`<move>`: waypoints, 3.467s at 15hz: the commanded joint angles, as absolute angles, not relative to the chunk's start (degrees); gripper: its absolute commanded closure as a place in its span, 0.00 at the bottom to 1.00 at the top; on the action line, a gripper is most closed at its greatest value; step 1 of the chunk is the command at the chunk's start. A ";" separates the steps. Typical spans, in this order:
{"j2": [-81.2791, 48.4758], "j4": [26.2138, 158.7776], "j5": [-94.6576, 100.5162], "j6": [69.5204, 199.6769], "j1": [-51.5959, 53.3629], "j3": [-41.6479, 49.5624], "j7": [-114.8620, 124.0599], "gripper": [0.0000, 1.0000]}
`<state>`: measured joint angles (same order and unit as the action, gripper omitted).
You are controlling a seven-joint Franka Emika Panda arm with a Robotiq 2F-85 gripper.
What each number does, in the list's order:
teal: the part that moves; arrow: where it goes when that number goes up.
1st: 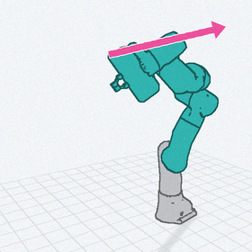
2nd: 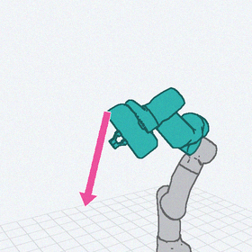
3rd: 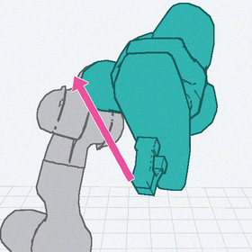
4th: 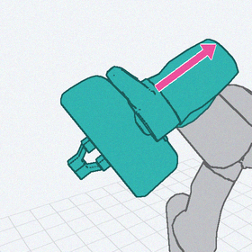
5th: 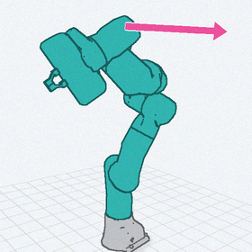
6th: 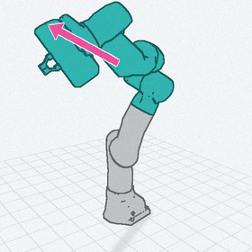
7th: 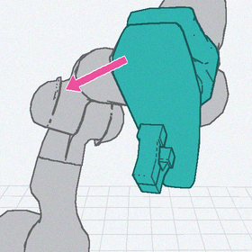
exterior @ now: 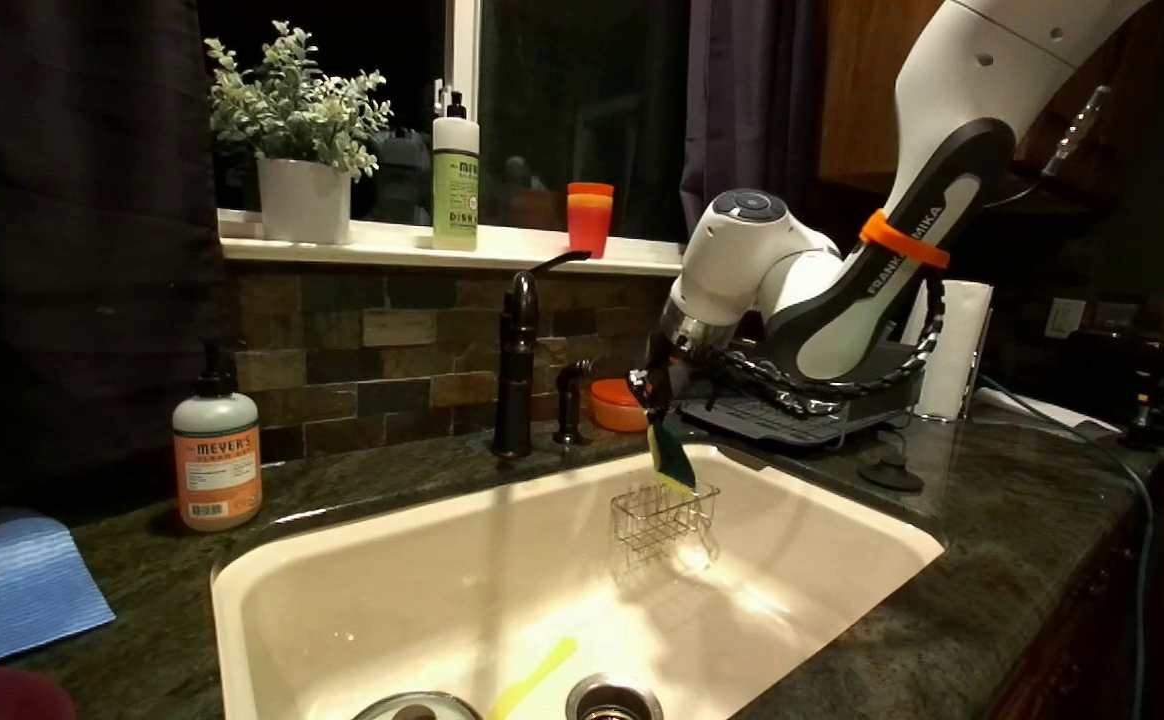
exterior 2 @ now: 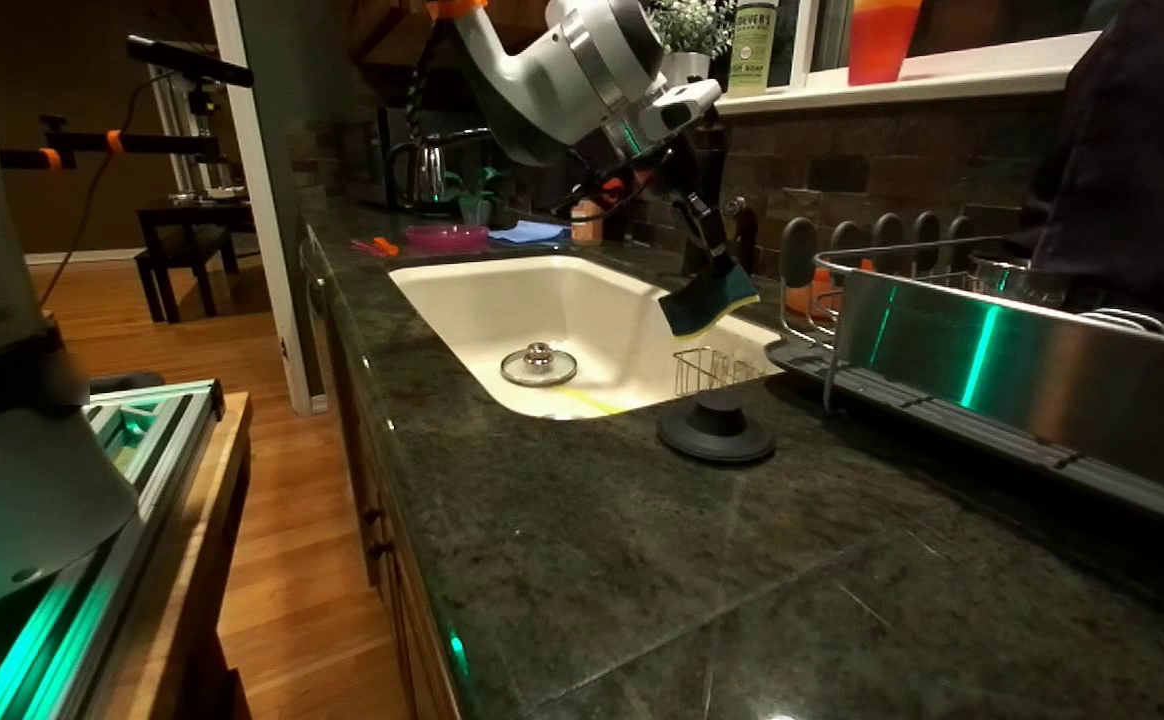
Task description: Put the sponge in the metal holder, on the sink
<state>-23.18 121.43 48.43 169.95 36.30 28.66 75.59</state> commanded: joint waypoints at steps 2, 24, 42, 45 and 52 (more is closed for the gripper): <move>-26.09 120.33 62.31 173.48 46.28 39.97 91.68 0.98; -46.45 111.08 71.68 187.69 56.54 56.49 119.07 0.54; -18.64 135.93 60.05 165.67 60.06 51.21 98.45 0.00; -12.92 136.95 48.97 155.15 58.15 47.05 86.55 0.00; -4.73 133.67 36.97 136.22 30.53 16.04 70.61 0.00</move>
<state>-7.20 133.58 42.33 140.34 40.27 26.20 77.00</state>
